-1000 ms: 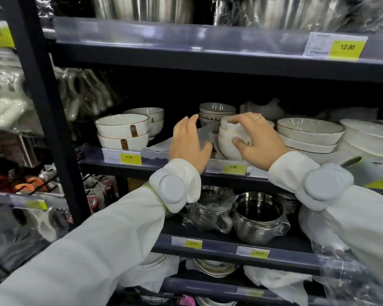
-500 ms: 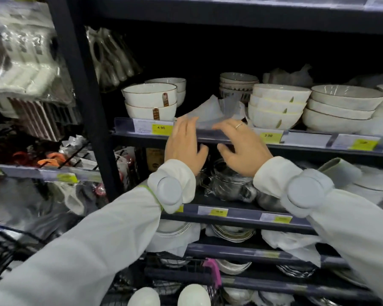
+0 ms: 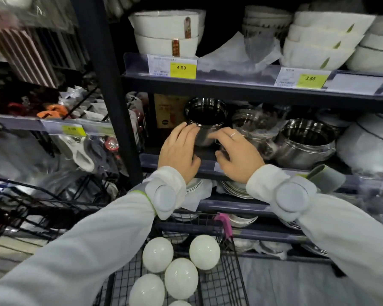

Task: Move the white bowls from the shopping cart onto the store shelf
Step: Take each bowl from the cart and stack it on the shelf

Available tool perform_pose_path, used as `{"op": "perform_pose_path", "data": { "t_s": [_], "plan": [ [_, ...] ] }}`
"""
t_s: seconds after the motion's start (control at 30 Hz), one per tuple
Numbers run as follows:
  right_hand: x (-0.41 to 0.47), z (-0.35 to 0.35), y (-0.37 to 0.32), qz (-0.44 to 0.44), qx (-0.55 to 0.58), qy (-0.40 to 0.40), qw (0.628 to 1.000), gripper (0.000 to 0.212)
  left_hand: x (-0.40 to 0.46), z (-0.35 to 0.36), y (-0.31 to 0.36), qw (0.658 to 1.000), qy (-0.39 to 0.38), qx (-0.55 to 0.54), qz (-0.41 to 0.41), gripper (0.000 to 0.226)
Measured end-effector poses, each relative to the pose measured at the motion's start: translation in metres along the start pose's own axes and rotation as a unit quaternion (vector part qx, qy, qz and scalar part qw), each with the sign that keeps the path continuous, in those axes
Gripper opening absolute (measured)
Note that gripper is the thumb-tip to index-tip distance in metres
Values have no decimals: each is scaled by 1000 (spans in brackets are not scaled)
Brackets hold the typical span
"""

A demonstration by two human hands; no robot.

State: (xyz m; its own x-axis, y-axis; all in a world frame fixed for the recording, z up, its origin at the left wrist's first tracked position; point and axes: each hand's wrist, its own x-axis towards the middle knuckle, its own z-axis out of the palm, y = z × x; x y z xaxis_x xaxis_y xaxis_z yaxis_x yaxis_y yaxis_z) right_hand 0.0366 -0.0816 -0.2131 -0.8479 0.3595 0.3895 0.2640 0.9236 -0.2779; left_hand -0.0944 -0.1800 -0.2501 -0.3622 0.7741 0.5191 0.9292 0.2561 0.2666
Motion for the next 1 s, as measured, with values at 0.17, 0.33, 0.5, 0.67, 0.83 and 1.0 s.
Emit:
{"op": "perform_pose_path", "data": {
  "t_s": [0.17, 0.33, 0.5, 0.67, 0.83, 1.0],
  "plan": [
    [-27, 52, -6, 16, 16, -64, 998, 43, -47, 35, -24, 996, -78, -6, -44, 68],
    [-56, 106, -13, 29, 36, -121, 992, 44, -96, 68, -43, 989, -122, 3, -79, 65],
    [-90, 152, -15, 25, 63, -177, 982, 43, -144, 94, -52, 980, -157, -7, -122, 65],
    [-129, 200, -11, 42, 103, -245, 963, 44, -193, 116, -54, 968, -182, -23, -172, 64],
    [-170, 247, -10, 54, 111, -333, 935, 45, -243, 140, -58, 922, -310, -42, -229, 70],
    [-205, 282, -6, 11, 98, -394, 914, 44, -275, 159, -62, 858, -446, -42, -252, 74]
  ]
}}
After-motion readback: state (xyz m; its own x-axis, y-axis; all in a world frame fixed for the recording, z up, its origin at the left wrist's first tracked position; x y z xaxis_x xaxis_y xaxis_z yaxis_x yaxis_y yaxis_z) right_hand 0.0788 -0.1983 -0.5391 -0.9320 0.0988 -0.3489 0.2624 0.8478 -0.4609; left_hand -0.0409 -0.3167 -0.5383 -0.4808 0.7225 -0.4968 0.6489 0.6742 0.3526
